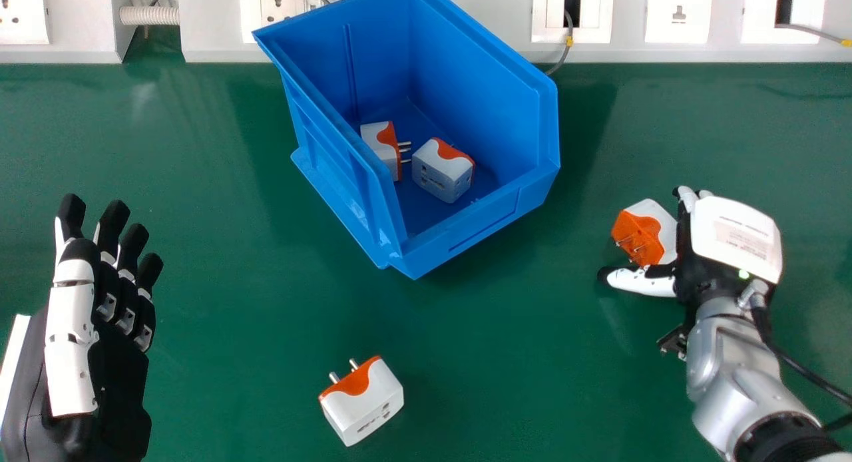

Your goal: Pick all objects and put in blue box

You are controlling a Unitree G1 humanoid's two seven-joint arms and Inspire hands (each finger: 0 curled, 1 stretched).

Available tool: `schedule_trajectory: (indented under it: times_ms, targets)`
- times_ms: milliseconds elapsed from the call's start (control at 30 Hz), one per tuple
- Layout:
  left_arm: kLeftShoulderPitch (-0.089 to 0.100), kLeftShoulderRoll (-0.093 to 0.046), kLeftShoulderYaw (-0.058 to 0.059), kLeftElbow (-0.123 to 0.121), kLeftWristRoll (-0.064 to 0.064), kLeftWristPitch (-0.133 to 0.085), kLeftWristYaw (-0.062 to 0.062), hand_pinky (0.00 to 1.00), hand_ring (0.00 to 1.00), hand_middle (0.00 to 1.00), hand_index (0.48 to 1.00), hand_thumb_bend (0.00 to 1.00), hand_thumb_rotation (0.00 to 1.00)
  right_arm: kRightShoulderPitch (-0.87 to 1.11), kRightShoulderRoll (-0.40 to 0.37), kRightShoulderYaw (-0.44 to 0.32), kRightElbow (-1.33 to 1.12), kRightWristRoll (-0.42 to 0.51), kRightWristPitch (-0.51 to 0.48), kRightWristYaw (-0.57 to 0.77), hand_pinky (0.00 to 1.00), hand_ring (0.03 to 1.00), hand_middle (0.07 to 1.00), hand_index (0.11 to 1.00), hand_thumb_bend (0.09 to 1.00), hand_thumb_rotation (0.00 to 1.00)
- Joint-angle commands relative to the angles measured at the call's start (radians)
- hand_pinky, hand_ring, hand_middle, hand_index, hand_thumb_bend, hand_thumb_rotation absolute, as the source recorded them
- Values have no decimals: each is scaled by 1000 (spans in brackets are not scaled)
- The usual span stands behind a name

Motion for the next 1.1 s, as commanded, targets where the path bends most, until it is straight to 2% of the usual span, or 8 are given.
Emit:
schedule_trajectory:
  times_ms: [0, 133, 300, 367, 467, 667, 767, 1067]
  targets:
    - [9, 6, 3, -38, 4, -9, 0, 1000, 1000, 1000, 1000, 166, 1000, -44, -4, 13, 18, -6, 13, 22, 756, 866, 906, 875, 541, 535]
    - [18, 2, 1, -49, 9, -6, 7, 1000, 1000, 1000, 1000, 167, 1000, -79, 1, 40, 58, -16, 23, 42, 754, 860, 900, 868, 539, 534]
    - [28, -3, 0, -56, -1, 1, 13, 1000, 1000, 1000, 1000, 165, 1000, -127, 13, 75, 120, -19, 56, 68, 743, 846, 886, 857, 533, 536]
    - [32, -4, -1, -61, 3, 1, 18, 1000, 1000, 1000, 1000, 163, 1000, -141, 16, 67, 136, 5, 50, 87, 676, 775, 826, 811, 514, 542]
    - [35, -1, 2, -63, -1, 1, 19, 1000, 1000, 1000, 1000, 161, 1000, -126, 6, 29, 111, 53, -5, 88, 633, 732, 788, 781, 499, 534]
    - [29, 5, 10, -50, -9, -5, 9, 1000, 1000, 1000, 1000, 149, 1000, -115, -5, 8, 107, 78, -58, 74, 505, 610, 667, 671, 419, 412]
    - [27, 6, 12, -53, -8, 1, 12, 1000, 1000, 1000, 1000, 147, 1000, -120, -4, -2, 113, 85, -61, 75, 452, 559, 615, 632, 409, 356]
    - [19, 6, 12, -53, -1, 2, 14, 1000, 1000, 1000, 1000, 143, 1000, -123, -7, -30, 110, 117, -91, 64, 401, 510, 570, 601, 389, 281]
